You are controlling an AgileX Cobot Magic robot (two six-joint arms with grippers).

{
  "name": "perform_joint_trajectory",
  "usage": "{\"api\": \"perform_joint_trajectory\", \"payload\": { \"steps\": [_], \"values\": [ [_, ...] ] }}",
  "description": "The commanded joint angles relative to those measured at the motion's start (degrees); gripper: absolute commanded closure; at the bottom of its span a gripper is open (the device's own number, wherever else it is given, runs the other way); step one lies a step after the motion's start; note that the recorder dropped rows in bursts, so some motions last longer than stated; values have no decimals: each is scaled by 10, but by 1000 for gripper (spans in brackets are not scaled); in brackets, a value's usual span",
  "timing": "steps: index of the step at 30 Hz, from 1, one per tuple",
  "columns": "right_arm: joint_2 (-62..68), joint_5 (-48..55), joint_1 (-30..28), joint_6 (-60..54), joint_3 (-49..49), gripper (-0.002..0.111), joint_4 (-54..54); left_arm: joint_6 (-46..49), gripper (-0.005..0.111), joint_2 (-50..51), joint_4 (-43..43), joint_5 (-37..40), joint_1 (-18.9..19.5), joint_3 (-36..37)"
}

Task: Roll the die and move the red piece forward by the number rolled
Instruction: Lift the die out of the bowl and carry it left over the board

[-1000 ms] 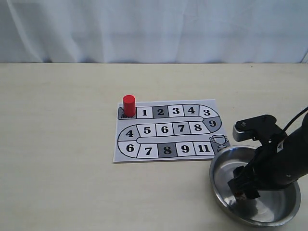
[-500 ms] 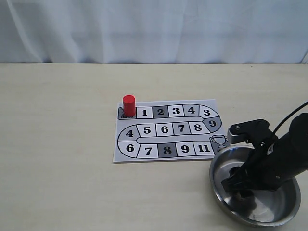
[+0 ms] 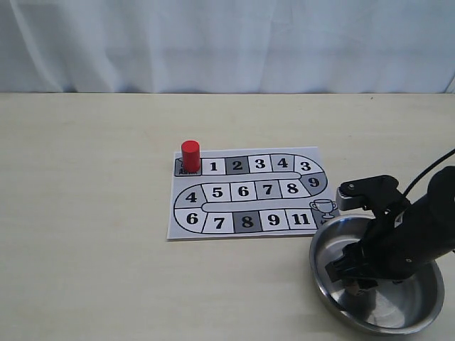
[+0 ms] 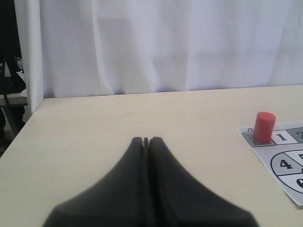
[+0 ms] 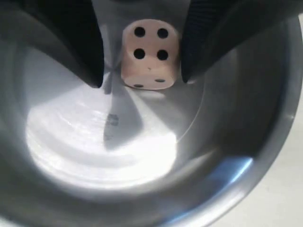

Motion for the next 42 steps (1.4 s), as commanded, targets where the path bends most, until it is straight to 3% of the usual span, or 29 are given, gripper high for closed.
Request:
{"api": "perform_joint_trajectory", "payload": {
  "steps": [1,7,12,23,29,36,42],
  "values": [
    [1,-3,1,2,2,61,1,2,107,-2,-1,-4,0,2],
    [1,-1,1,2,2,62,1,2,107,-2,-1,-4,0,2],
    [1,1,1,0,2,104,1,2,107,-2,-1,-4,0,2],
    [-147,8,-3,4,1,104,-30,2,107,-2,-1,-4,0,2],
    [-221,-86,-3,22,1,104,-31,2,107,-2,-1,-4,0,2],
    [-205,-212,-8,27,1,104,-28,2,107,-2,-1,-4,0,2],
    [-152,-228,-21,27,-8,104,3,2,107,-2,-1,-4,0,2]
  ]
}}
